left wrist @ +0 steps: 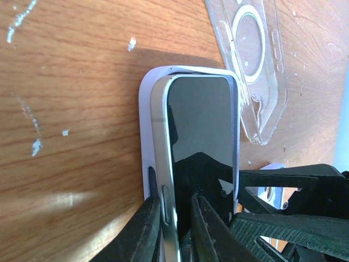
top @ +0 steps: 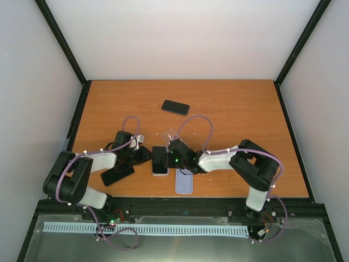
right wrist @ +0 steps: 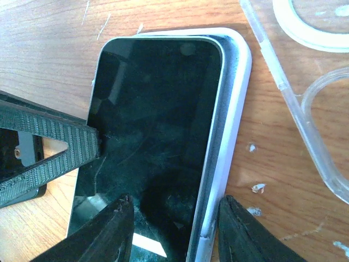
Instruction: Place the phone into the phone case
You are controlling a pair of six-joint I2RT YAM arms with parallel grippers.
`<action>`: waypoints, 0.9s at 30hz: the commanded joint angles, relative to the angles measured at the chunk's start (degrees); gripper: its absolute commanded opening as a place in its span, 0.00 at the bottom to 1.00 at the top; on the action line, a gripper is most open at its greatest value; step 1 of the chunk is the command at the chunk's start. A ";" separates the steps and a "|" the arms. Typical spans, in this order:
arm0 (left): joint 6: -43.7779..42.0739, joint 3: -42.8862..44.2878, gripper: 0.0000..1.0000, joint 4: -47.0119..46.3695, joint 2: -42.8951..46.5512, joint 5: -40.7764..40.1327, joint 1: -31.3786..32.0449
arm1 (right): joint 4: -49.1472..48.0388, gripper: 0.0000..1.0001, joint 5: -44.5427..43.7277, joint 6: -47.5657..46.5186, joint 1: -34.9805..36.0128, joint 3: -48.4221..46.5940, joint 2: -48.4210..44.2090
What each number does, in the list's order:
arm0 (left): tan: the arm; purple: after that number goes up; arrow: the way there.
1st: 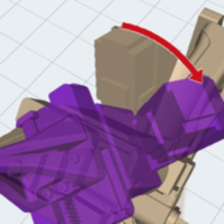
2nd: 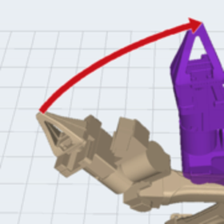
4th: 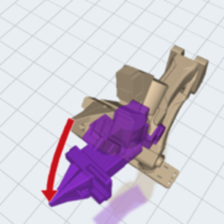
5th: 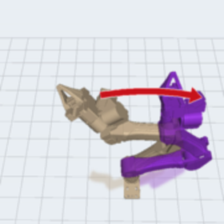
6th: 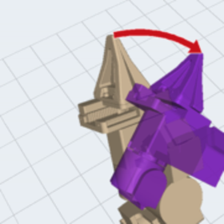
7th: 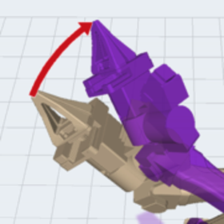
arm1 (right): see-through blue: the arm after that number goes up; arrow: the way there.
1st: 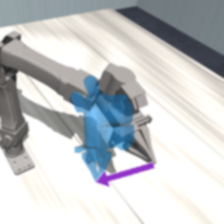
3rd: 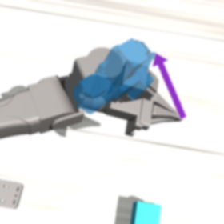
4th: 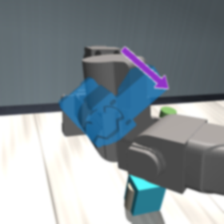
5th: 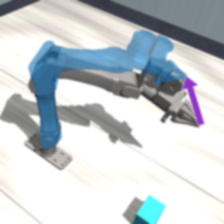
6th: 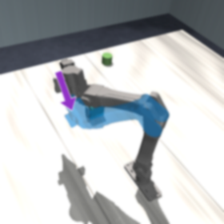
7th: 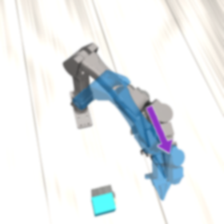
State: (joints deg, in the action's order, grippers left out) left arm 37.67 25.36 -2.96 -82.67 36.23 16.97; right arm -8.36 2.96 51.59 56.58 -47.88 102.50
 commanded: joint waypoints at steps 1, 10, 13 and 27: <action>-1.20 1.85 0.18 -3.42 -1.27 1.56 1.66 | -5.02 0.43 1.23 -1.40 -0.54 0.83 1.45; -1.20 3.05 0.30 -0.35 0.28 -2.14 2.45 | -9.14 0.43 2.83 -2.10 -1.67 3.35 0.86; -1.20 2.81 0.39 1.52 3.14 -5.12 2.45 | -9.38 0.43 2.64 -2.02 -2.14 4.62 -0.10; -1.14 2.46 0.21 0.07 0.58 -3.82 2.43 | -10.26 0.43 3.36 -0.87 -2.42 5.16 0.15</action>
State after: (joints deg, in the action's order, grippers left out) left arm 36.91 26.72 -1.98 -81.28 31.24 18.90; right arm -17.52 6.26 50.37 54.50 -43.48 102.56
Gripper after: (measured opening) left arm 0.230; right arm 0.427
